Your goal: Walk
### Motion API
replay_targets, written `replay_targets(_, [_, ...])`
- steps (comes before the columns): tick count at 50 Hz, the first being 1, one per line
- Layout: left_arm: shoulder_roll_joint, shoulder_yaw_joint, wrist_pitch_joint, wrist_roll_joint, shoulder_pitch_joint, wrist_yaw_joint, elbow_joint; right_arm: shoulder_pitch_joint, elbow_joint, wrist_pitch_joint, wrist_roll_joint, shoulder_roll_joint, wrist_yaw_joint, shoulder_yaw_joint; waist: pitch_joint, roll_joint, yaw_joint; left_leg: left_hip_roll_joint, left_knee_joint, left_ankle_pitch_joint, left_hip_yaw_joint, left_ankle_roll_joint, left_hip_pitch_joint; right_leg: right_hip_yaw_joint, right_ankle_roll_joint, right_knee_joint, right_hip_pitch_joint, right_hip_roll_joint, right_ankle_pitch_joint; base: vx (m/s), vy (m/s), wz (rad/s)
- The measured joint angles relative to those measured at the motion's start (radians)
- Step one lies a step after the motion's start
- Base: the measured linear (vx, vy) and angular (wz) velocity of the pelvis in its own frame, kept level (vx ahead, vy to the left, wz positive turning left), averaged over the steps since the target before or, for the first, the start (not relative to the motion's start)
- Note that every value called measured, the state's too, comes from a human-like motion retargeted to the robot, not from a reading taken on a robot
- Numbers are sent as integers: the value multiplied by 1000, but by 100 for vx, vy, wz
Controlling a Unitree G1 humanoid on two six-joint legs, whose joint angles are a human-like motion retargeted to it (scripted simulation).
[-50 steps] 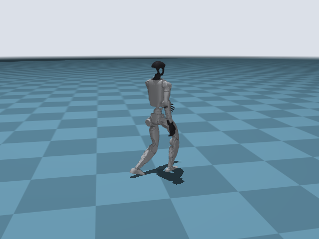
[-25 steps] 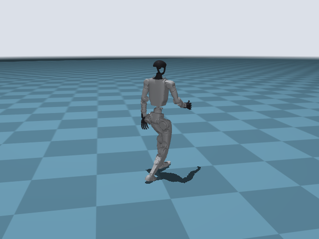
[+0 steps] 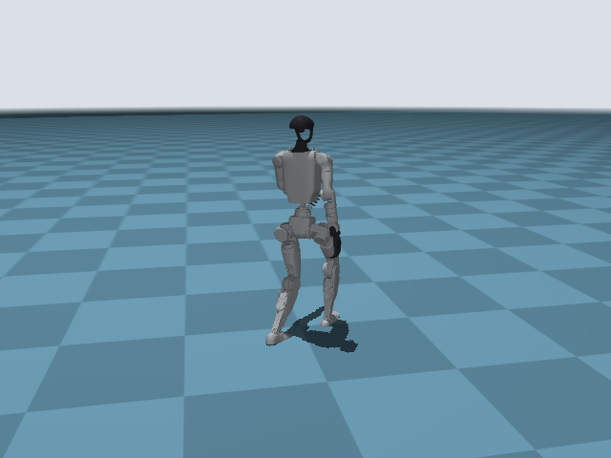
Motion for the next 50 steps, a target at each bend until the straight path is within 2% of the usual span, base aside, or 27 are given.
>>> replay_targets(2, [-10,-9,1,11,46,-3,18,-11,0,-7,-1,-5,-24,5,-5,28,14,39,173,32,-6,-43,-18,-24,-31,57,19,43,10,0,-5,7])
replay_targets(5, [-39,-25,24,45,136,-24,86,-77,-18,-20,5,-9,-77,16,-6,79,38,115,493,192,4,-121,-115,-67,-100,134,47,102,-21,0,-2,2])
replay_targets(7, [-62,-41,56,80,192,-53,159,-152,-52,-30,0,-17,-113,23,-16,88,54,159,672,281,35,-123,-229,-73,-132,144,65,114,-59,-2,-4,28])
replay_targets(10, [-85,-74,102,132,273,-102,278,-276,-137,-47,-6,-37,-161,29,-29,74,75,213,841,271,92,-53,-410,-58,-138,104,121,108,-101,-2,-4,43])
replay_targets(12, [-87,-89,117,166,330,-127,335,-352,-216,-59,-2,-56,-187,22,-31,59,94,229,853,228,119,-12,-513,-40,-126,50,182,104,-117,-3,-3,38])
replay_targets(15, [-75,-91,121,206,422,-155,379,-450,-339,-79,6,-88,-225,0,-28,41,124,226,738,188,141,17,-623,-14,-106,-32,291,99,-127,-1,-1,17])
replay_targets(19, [-48,-58,110,202,536,-178,385,-552,-472,-112,22,-121,-258,-28,-34,18,150,177,329,189,161,3,-669,4,-75,-135,429,69,-116,0,0,0])
replay_targets(23, [-32,-19,102,174,611,-180,376,-617,-571,-128,22,-130,-269,-49,-59,-26,146,76,-182,266,174,-21,-613,9,-44,-169,503,-8,-125,1,3,44])
replay_targets(25, [-34,-9,99,167,631,-173,376,-616,-600,-132,12,-123,-271,-53,-69,-37,140,45,-221,274,181,-17,-610,13,-30,-90,509,-31,-150,-1,4,58])
replay_targets(28, [-46,-4,100,170,643,-155,383,-573,-606,-130,-15,-102,-268,-43,-89,-67,116,-11,-113,284,201,16,-618,30,15,96,502,-75,-146,2,5,69])
replay_targets(30, [-47,0,107,171,622,-138,389,-533,-587,-119,-37,-78,-249,-29,-89,-113,96,-68,-70,273,221,51,-586,56,76,255,493,-121,-69,5,5,74])
replay_targets(32, [-46,2,115,170,571,-120,390,-495,-535,-108,-46,-44,-213,-14,-74,-167,69,-133,-84,258,233,87,-529,79,139,451,444,-172,84,2,2,76])
replay_targets(33, [-45,2,118,167,542,-110,384,-475,-503,-100,-48,-27,-194,-5,-72,-178,58,-146,-80,239,230,100,-511,75,144,539,405,-181,155,2,0,67])
replay_targets(35, [-43,-4,122,159,476,-89,362,-434,-423,-83,-56,0,-152,12,-70,-187,36,-168,-85,202,217,121,-469,78,144,687,319,-206,214,2,4,62])
replay_targets(39, [-40,-8,123,118,324,-58,277,-343,-214,-45,-79,35,-71,39,-54,-171,4,-174,-156,150,164,124,-328,57,36,810,144,-263,79,2,6,49])
replay_targets(43, [-30,7,98,71,192,-40,151,-232,-51,-16,-110,34,-17,41,-30,-136,-14,-155,-247,129,95,97,-162,21,-35,678,18,-267,-36,2,1,54])
replay_targets(46, [-12,14,61,51,117,-28,39,-149,14,6,-129,21,7,27,-12,-108,-19,-122,-292,119,51,71,-55,5,-24,438,-16,-216,-46,3,-3,57])
replay_targets(50, [19,12,9,55,61,-20,-88,-66,60,22,-138,1,18,2,-7,-65,-11,-52,-282,89,26,36,36,25,21,40,-1,-92,-6,2,-3,36])
